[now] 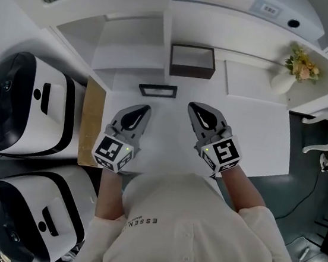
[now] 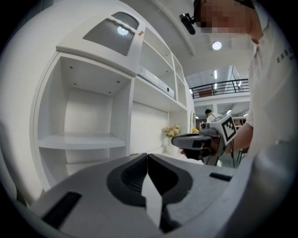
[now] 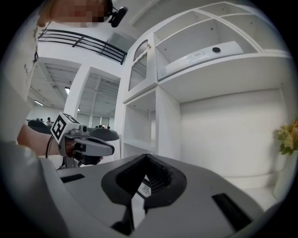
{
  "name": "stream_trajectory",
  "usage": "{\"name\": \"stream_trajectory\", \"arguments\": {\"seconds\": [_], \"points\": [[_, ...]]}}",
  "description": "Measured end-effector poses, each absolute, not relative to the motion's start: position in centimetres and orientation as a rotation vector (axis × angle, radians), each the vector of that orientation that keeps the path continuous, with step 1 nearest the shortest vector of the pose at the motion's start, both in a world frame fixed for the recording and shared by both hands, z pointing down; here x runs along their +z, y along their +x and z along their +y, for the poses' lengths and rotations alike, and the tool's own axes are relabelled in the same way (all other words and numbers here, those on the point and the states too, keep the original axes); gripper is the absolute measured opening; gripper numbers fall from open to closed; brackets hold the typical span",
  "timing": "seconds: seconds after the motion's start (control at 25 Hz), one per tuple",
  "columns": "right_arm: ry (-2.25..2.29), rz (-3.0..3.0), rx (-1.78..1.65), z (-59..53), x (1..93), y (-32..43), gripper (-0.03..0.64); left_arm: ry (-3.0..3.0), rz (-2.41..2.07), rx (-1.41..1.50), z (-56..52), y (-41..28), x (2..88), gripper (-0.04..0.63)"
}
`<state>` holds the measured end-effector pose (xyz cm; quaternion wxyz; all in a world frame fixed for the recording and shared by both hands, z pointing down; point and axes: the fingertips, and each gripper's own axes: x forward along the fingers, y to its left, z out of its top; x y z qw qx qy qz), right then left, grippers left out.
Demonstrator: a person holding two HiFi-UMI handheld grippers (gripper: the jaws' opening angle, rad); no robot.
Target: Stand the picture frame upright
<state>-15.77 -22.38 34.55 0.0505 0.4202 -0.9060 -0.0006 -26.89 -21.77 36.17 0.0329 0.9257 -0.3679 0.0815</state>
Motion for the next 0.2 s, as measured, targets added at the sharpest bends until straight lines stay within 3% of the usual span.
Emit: {"name": "stream_trajectory", "arguments": {"seconds": [0.2], "points": [[1.278,-2.763,-0.016,-22.38,34.44,-15.96,0.014,2.843,-1.14,0.219,-21.94,-26.93,35.99,0.003]]}}
